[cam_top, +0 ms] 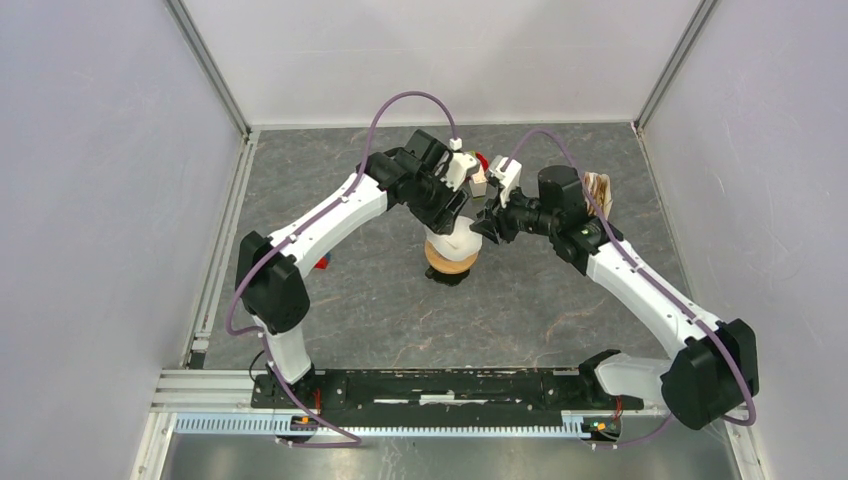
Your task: Place the coffee filter in the dripper
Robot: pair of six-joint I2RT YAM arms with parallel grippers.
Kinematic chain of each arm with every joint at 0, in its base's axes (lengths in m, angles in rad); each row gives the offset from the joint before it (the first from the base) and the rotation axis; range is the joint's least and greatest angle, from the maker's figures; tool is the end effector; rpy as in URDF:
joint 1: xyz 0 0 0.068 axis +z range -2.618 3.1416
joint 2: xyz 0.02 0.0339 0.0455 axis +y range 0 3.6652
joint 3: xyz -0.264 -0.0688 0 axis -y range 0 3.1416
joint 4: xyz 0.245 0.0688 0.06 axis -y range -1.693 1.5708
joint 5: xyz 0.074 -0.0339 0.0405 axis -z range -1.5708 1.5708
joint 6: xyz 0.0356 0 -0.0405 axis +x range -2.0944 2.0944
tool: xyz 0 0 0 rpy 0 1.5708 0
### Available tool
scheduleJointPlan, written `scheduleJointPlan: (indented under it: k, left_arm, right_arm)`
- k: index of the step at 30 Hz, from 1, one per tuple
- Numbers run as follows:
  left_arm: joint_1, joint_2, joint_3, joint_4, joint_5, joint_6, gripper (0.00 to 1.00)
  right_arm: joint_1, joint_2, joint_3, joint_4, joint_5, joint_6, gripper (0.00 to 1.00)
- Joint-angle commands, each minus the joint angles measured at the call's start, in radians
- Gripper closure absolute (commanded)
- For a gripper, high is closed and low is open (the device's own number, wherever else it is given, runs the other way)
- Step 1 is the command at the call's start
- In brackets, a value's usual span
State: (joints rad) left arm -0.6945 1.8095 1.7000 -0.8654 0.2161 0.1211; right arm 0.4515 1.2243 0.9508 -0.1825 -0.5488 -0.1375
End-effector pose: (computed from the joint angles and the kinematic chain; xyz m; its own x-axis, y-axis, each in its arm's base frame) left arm 0.2975 -0.2577 0.3129 -0.5446 0.6072 -0.5786 0.7892 0.6046 -0.1084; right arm 0.2404 0.1372 0.3074 -0.2837 -0.2675 -0.9208 -0.8405 0.5317 0.1045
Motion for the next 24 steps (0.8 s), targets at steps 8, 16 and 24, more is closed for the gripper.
scheduleJointPlan:
  k: [8,16,24]
  left_arm:
    - [-0.008,-0.029,-0.109,0.149,-0.027,0.047,0.39]
    - [-0.008,-0.077,-0.197,0.221,-0.04,0.042,0.39]
    - [-0.009,-0.082,-0.23,0.268,-0.06,0.041,0.39]
  right_arm:
    - [0.002,0.033,-0.033,0.044,0.009,-0.001,0.6]
    - [0.005,0.036,-0.049,0.058,0.004,0.008,0.61]
    - [0.004,0.037,-0.061,0.067,-0.001,0.01,0.61]
